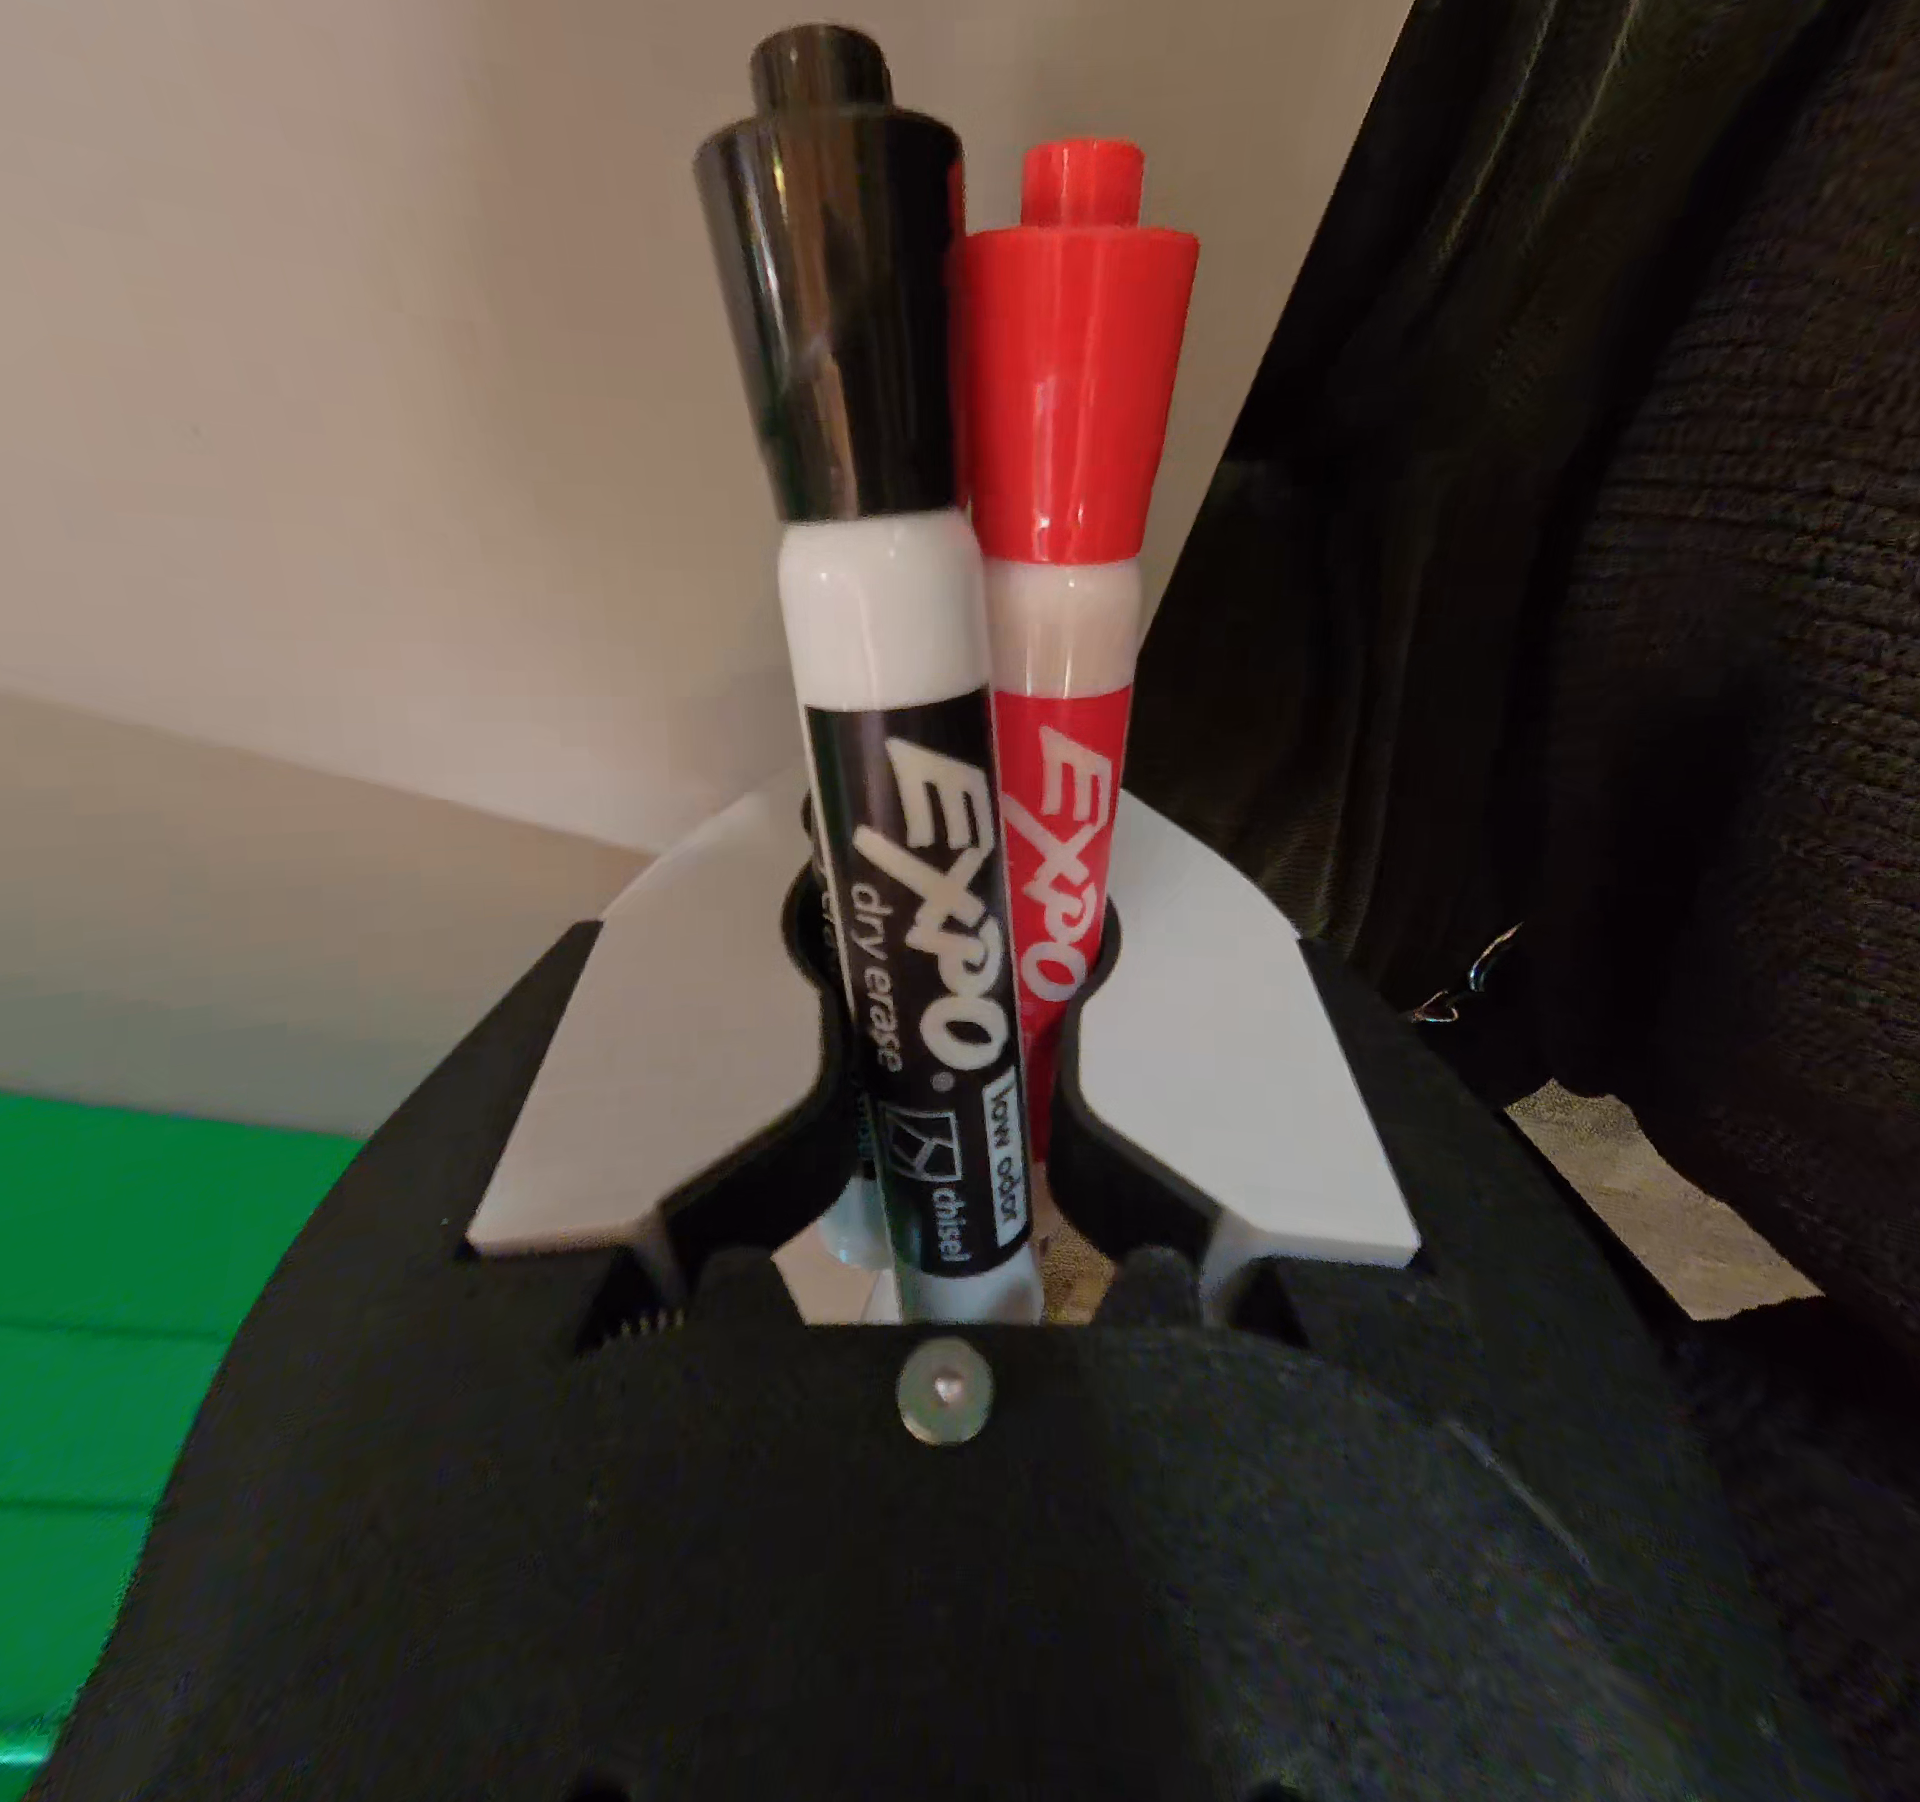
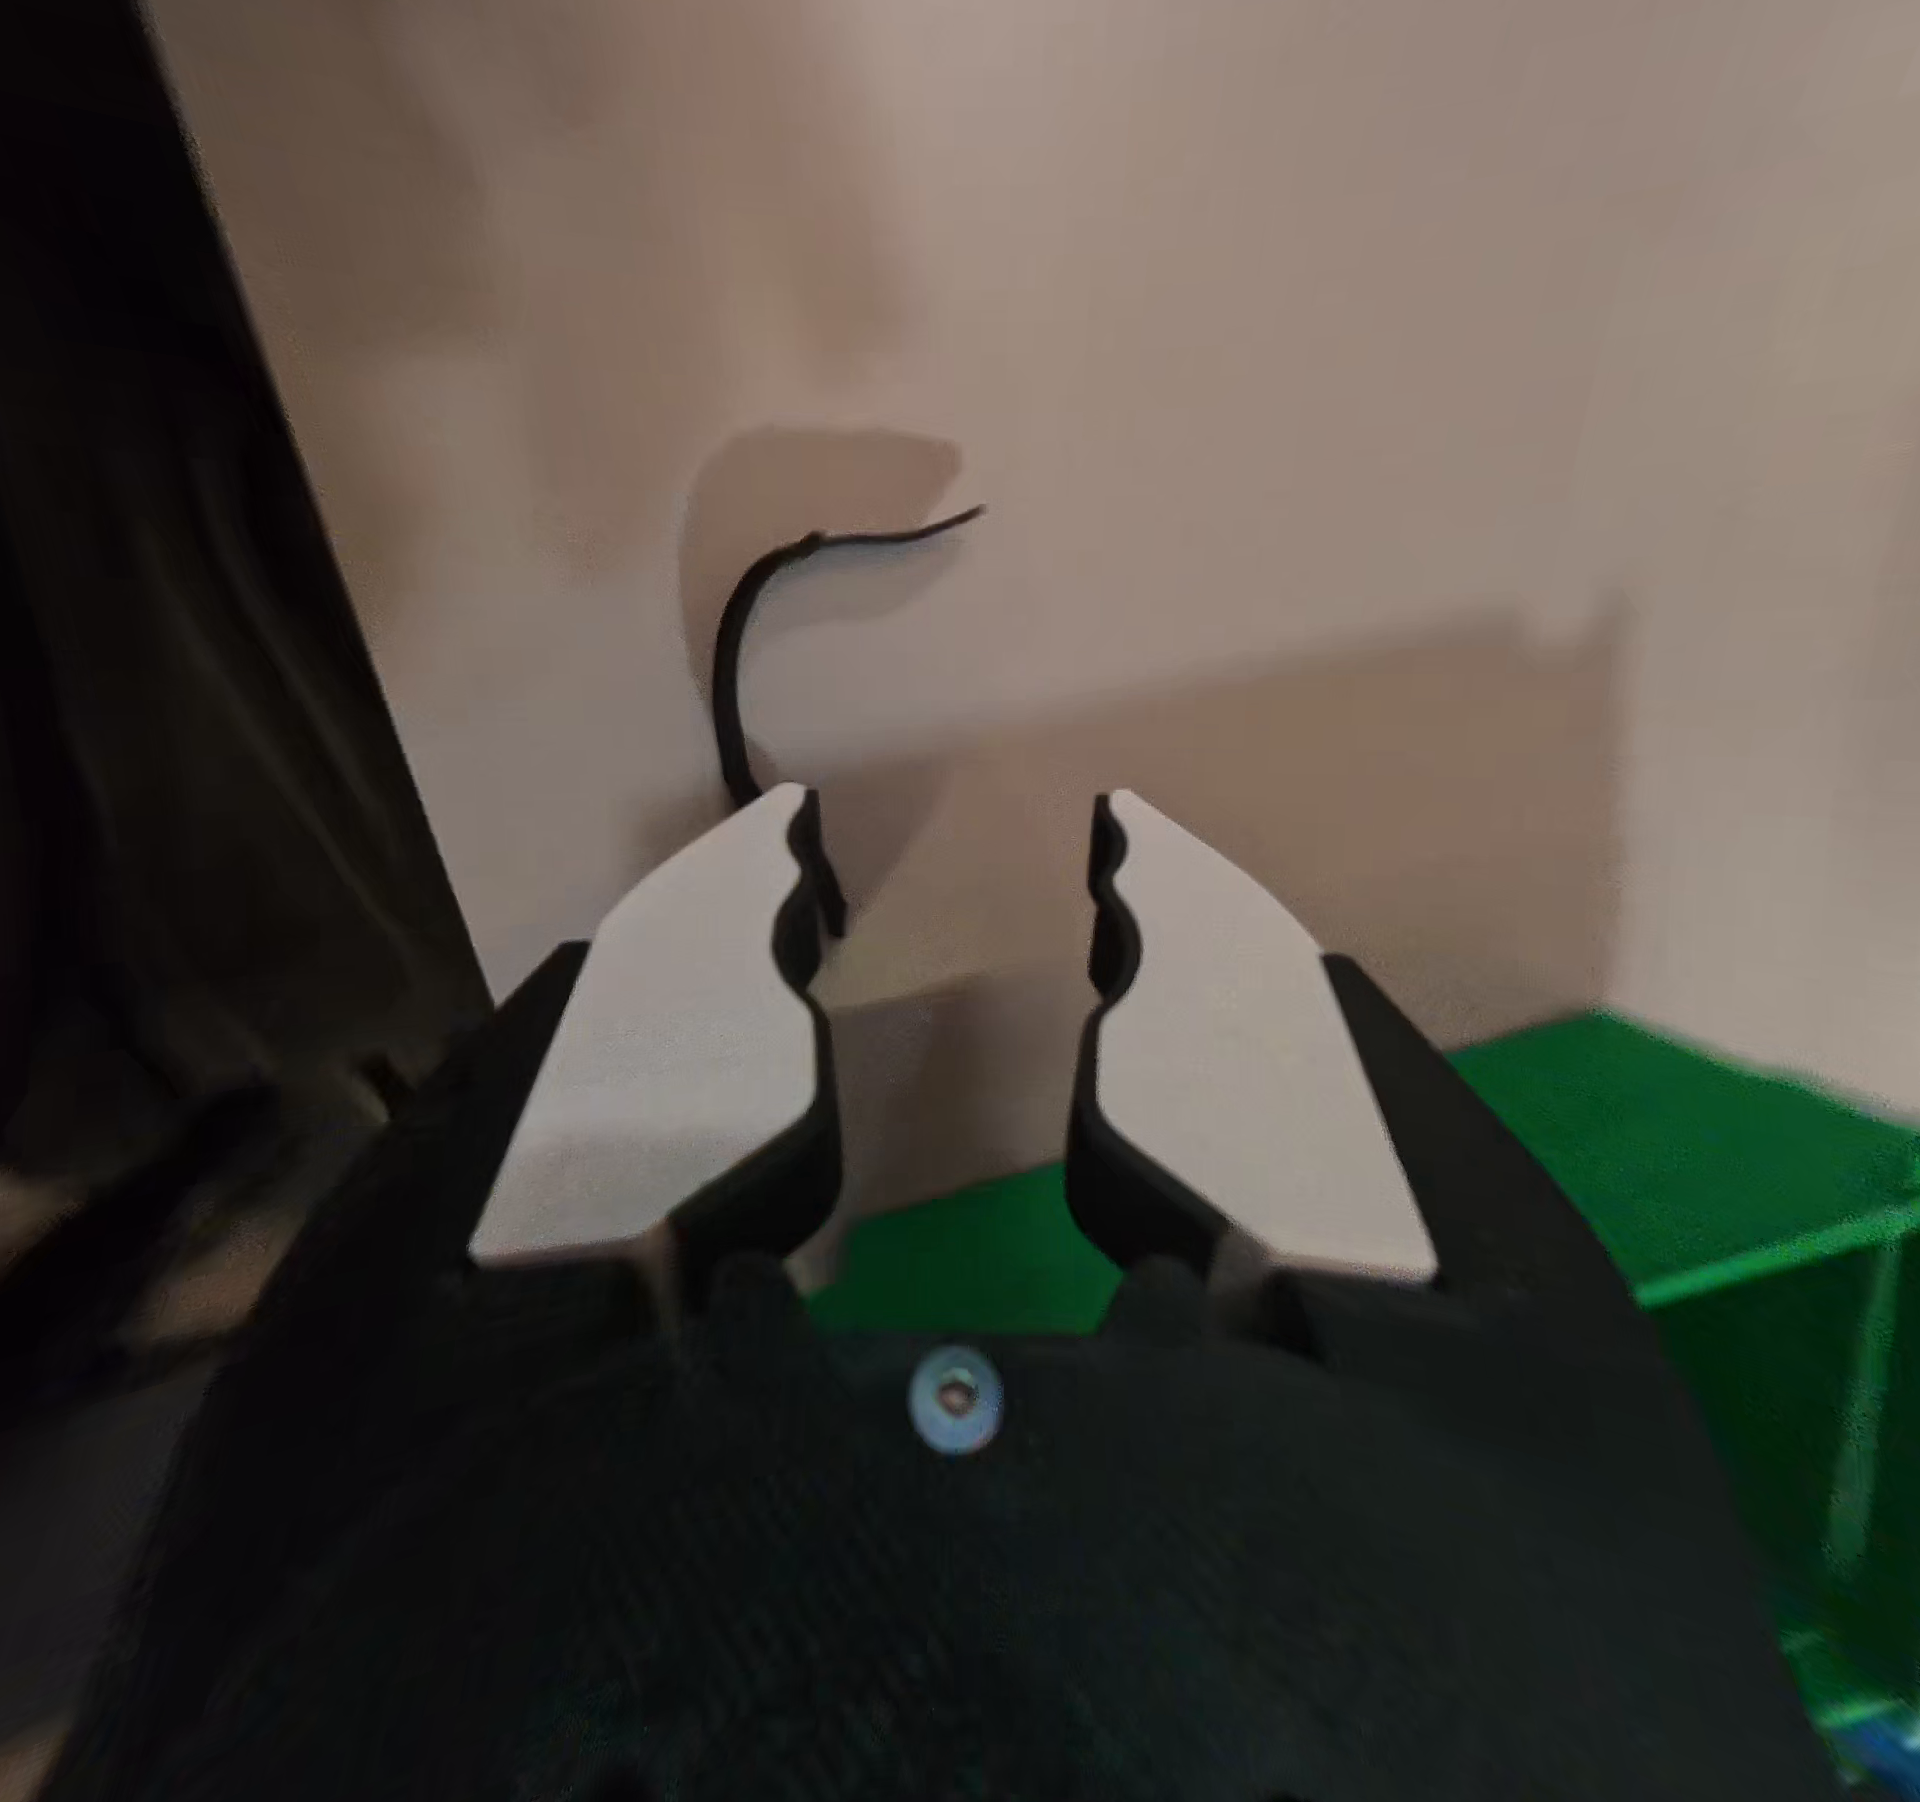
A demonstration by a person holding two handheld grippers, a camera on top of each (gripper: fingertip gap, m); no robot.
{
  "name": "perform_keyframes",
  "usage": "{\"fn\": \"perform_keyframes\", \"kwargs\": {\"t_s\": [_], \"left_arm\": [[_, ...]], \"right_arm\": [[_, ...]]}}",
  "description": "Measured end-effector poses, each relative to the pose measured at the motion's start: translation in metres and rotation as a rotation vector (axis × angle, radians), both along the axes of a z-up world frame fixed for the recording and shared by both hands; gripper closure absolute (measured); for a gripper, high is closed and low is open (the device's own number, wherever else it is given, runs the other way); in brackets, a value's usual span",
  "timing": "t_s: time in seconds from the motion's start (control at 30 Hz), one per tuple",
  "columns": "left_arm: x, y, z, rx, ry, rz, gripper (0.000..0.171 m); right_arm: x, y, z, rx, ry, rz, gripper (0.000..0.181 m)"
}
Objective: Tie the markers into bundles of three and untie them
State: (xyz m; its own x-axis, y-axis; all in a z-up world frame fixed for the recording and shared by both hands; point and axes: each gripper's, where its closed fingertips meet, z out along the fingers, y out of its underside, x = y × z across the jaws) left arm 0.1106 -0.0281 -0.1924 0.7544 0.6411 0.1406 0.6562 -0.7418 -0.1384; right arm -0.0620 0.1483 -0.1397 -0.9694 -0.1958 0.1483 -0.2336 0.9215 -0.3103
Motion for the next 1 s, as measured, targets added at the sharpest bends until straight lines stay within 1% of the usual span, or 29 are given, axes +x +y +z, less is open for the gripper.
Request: {"fn": "perform_keyframes", "kwargs": {"t_s": [0.03, 0.1, 0.17, 0.23, 0.27, 0.33, 0.43, 0.53, 0.6, 0.7, 0.8, 0.93, 1.0], "left_arm": [[-0.002, 0.001, 0.000, 0.003, -0.002, -0.010, 0.128], [-0.005, 0.003, -0.002, 0.008, -0.009, -0.022, 0.127], [-0.008, 0.004, -0.004, 0.009, -0.017, -0.032, 0.128], [-0.010, 0.005, -0.006, 0.009, -0.023, -0.042, 0.127], [-0.011, 0.006, -0.007, 0.008, -0.024, -0.047, 0.128], [-0.014, 0.006, -0.005, 0.009, -0.022, -0.052, 0.128], [-0.018, 0.005, 0.000, 0.004, -0.007, -0.041, 0.128], [-0.019, 0.007, 0.004, 0.010, 0.004, -0.043, 0.128], [-0.019, 0.006, 0.005, 0.012, 0.008, -0.042, 0.128], [-0.018, 0.004, 0.003, 0.013, 0.005, -0.037, 0.128], [-0.014, 0.002, 0.001, 0.023, -0.006, -0.030, 0.128], [-0.010, -0.004, -0.003, 0.026, -0.018, -0.007, 0.128], [-0.008, -0.006, -0.004, 0.027, -0.024, -0.001, 0.128]], "right_arm": [[0.002, 0.001, 0.007, -0.094, -0.025, -0.117, 0.135], [0.021, 0.003, 0.014, -0.288, -0.158, -0.313, 0.143], [0.046, 0.009, 0.010, -0.425, -0.303, -0.442, 0.155], [0.066, 0.016, -0.007, -0.444, -0.408, -0.515, 0.152], [0.069, 0.019, -0.018, -0.428, -0.420, -0.543, 0.149], [0.062, 0.019, -0.036, -0.407, -0.400, -0.605, 0.146], [0.049, 0.008, -0.048, -0.380, -0.412, -0.677, 0.133], [0.021, -0.005, -0.053, -0.364, -0.266, -0.686, 0.125], [0.006, -0.020, -0.051, -0.408, -0.192, -0.627, 0.122], [0.004, -0.037, -0.051, -0.447, -0.193, -0.532, 0.109], [0.009, -0.042, -0.056, -0.436, -0.218, -0.518, 0.096], [0.009, -0.049, -0.057, -0.433, -0.174, -0.503, 0.080], [0.009, -0.052, -0.058, -0.431, -0.153, -0.482, 0.078]]}}
